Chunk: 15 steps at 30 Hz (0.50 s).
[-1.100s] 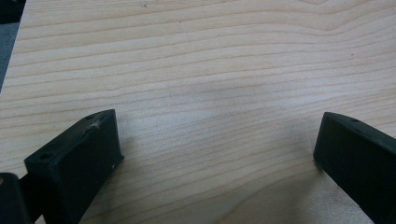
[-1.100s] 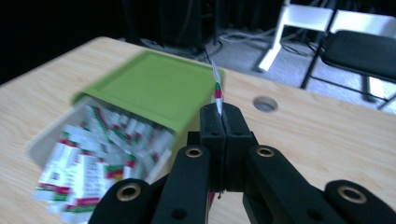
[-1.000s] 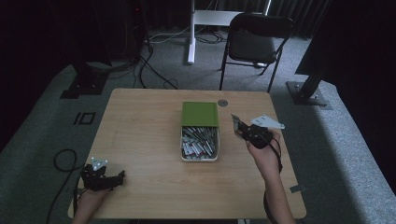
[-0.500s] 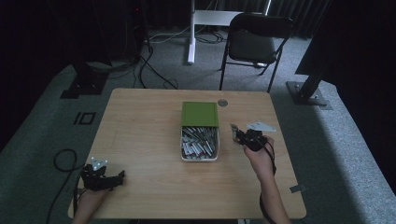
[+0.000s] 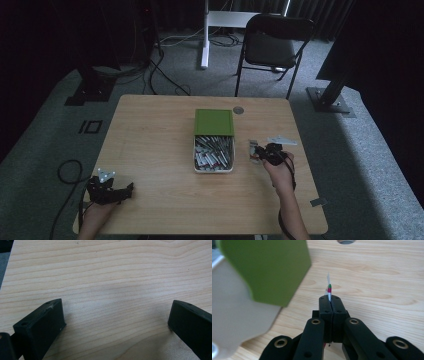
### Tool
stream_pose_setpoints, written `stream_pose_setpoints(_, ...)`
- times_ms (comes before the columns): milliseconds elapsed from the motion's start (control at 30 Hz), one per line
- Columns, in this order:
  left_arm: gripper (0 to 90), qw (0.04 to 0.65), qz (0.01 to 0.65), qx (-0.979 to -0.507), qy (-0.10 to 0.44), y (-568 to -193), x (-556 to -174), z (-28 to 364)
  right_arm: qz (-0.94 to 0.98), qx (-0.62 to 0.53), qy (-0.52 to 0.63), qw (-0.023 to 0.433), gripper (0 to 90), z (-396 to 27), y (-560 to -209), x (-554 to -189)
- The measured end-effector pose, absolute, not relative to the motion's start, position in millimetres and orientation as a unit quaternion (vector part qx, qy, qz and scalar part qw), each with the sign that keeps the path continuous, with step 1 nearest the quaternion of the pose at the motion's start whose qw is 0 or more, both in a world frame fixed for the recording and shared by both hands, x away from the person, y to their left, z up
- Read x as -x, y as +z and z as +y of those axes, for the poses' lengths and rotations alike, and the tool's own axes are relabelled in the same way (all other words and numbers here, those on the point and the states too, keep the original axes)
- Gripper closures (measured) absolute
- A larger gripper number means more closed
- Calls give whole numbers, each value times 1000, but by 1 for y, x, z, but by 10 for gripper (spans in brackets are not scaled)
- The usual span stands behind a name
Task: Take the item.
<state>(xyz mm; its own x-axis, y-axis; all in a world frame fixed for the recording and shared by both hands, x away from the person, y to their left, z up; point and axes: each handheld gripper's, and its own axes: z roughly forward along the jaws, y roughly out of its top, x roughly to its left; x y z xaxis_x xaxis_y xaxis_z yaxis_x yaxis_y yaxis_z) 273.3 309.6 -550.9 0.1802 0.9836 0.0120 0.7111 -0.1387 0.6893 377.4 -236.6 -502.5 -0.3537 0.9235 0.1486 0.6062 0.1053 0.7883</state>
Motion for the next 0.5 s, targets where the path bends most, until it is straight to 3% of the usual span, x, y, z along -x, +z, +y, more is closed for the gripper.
stream_pose_setpoints(500, 14, 282, 593, -715, 242, -551, -273, 310, 703, -577, 373, 186, 887, -279, -531, -381)
